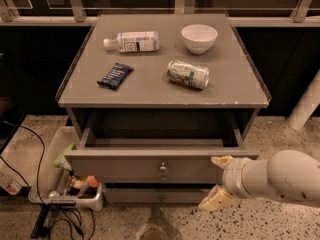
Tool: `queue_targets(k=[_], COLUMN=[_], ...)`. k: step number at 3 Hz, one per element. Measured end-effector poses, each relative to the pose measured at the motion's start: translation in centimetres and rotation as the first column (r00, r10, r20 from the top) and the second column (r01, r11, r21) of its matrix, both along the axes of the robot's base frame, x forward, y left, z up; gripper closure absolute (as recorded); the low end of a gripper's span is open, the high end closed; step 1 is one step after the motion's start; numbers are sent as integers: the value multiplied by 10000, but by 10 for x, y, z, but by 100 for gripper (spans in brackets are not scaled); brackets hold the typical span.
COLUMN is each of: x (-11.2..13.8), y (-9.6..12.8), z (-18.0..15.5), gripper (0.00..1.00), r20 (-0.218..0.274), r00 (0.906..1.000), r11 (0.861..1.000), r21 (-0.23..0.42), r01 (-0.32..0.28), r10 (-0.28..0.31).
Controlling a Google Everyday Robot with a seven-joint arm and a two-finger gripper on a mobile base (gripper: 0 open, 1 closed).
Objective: Close top drawer
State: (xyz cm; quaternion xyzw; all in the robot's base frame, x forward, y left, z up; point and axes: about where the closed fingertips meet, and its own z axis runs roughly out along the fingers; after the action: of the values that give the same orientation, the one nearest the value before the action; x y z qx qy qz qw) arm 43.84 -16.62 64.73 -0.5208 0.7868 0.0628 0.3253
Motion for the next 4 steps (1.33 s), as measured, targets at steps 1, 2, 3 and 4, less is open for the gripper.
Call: queue_targets(k=[1,2,3,4], x=[13,52,118,127], y=[0,12,26,33], z=[3,14,17,22], gripper=[0,0,0,17], r20=[217,544,766,878], r00=[9997,9985,9967,9955], r11=[10000,9999,9996,9993], r21=[-43,-59,-142,-141], r01=[82,-103,-259,-357], r10=[-81,107,269,368])
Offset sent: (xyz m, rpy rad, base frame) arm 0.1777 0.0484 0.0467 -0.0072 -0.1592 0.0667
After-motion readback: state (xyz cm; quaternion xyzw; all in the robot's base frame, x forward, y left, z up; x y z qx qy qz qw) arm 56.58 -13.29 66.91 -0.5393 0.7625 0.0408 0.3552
